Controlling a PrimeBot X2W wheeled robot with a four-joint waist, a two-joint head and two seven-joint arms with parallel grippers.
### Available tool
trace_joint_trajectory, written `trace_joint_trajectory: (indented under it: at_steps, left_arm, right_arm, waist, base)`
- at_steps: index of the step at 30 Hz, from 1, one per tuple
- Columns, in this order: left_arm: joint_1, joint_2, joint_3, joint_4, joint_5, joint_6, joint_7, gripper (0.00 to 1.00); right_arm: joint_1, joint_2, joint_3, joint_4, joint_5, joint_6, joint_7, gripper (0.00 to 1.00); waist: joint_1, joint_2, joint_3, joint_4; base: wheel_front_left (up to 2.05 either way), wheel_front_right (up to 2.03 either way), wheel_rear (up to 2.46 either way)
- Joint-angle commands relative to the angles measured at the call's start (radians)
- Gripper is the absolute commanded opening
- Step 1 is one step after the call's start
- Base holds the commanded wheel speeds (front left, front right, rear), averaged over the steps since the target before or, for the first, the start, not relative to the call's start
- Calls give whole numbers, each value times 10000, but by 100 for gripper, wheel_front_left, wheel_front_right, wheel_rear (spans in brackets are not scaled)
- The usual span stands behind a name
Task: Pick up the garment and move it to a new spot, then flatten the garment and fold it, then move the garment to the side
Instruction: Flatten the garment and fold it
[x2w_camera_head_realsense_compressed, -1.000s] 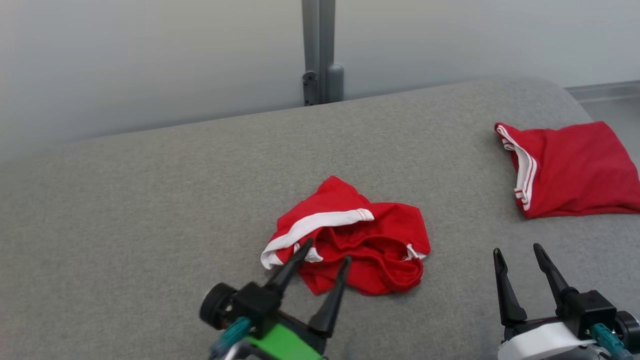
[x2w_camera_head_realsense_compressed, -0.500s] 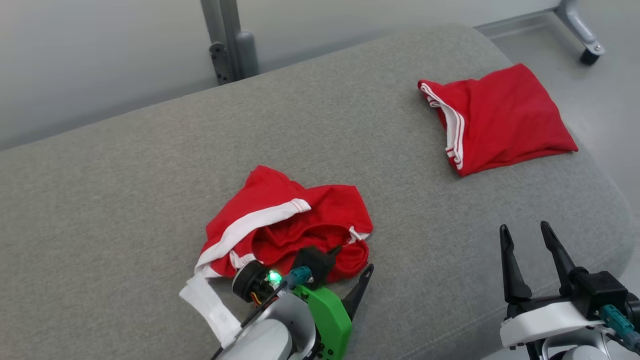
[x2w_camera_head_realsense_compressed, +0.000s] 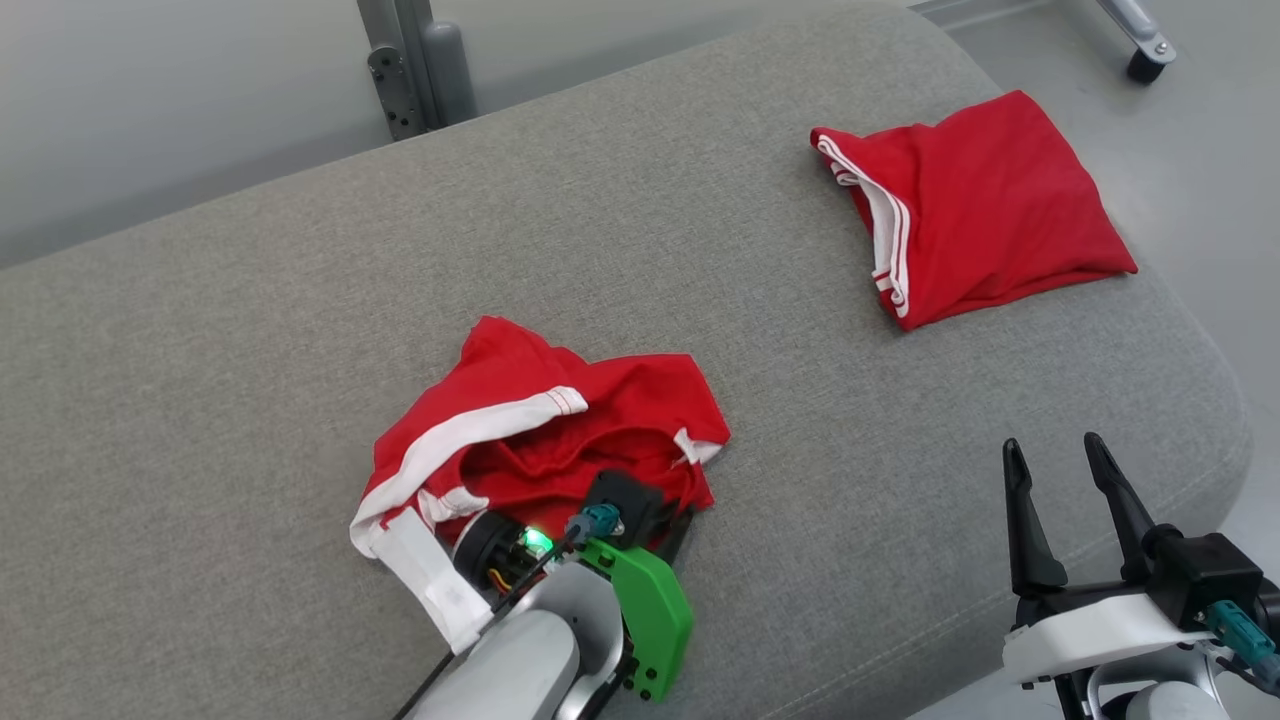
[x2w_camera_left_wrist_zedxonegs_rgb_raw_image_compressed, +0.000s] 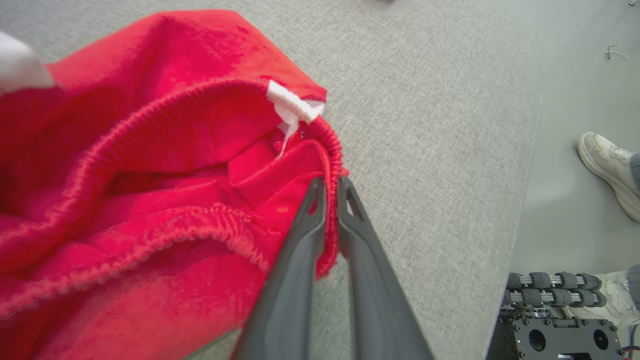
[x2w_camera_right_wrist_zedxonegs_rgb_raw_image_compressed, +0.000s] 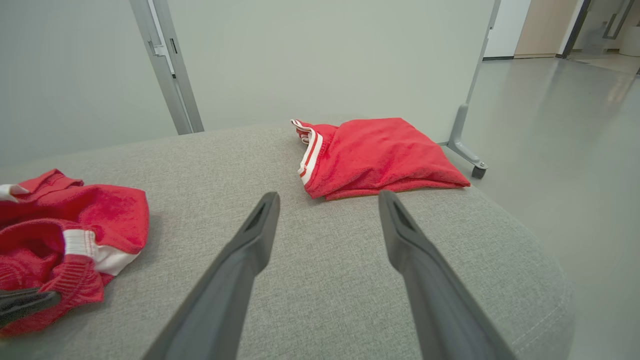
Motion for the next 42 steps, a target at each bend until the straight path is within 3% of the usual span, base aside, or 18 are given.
trace_joint_trajectory:
  at_steps: [1,4,13,17,26,35,36,37,38,39,42]
  left_arm:
    - [-284,40,104,-62,-108,104,-187,0]
    - [-465,34,392,-496,-409,122,-781,0]
    - [-1378,59,1535,-3524,-1545,-131,-2613,0]
    - [-1230,481,1991,-4681,-1783,-307,-2932,0]
    - [1863,1735,1838,-4810,-3080,-650,-2788,0]
    - [4561,2188,1628,-4197,-4516,-903,-3133,0]
    - [4679,2194,1622,-4177,-4608,-924,-3175,11]
    - [4738,2227,1602,-4152,-4622,-925,-3172,35]
    - [4765,2260,1586,-4124,-4595,-933,-3200,92]
    - [4799,2270,1531,-4078,-4659,-948,-3155,100]
    - [4817,2278,1412,-3943,-4898,-959,-2942,100]
  right_arm:
    - [17,-7,-13,12,-58,-14,-29,100]
    - [100,-8,-28,20,-42,-14,-29,100]
    - [270,-8,-92,64,-149,-14,-29,100]
    - [352,-10,-92,79,-198,-14,-27,100]
    - [598,-8,-212,185,-181,-14,-29,100]
    - [854,-8,-309,365,-346,-14,-29,100]
    - [853,-11,-323,373,-356,-14,-29,100]
    - [848,-13,-336,379,-370,-14,-29,100]
    - [847,-11,-313,389,-398,-14,-29,100]
    - [839,-8,-298,402,-411,-14,-29,100]
    - [798,-11,-249,447,-426,-14,-29,100]
  waist:
    - [-1,0,-128,239]
    - [-1,0,-230,465]
    - [-1,0,-559,1336]
    - [-1,0,-699,1759]
    - [-1,0,-870,2746]
    - [-1,0,-1013,3490]
    - [-1,0,-1023,3558]
    - [-1,0,-1034,3607]
    - [-1,0,-1054,3652]
    - [-1,0,-1077,3689]
    - [-1,0,-1156,3735]
  base:
    - [0,0,0]
    - [0,0,0]
    - [0,0,0]
    - [0,0,0]
    - [0,0,0]
    - [0,0,0]
    - [0,0,0]
    - [0,0,0]
    - [0,0,0]
    - [0,0,0]
    - [0,0,0]
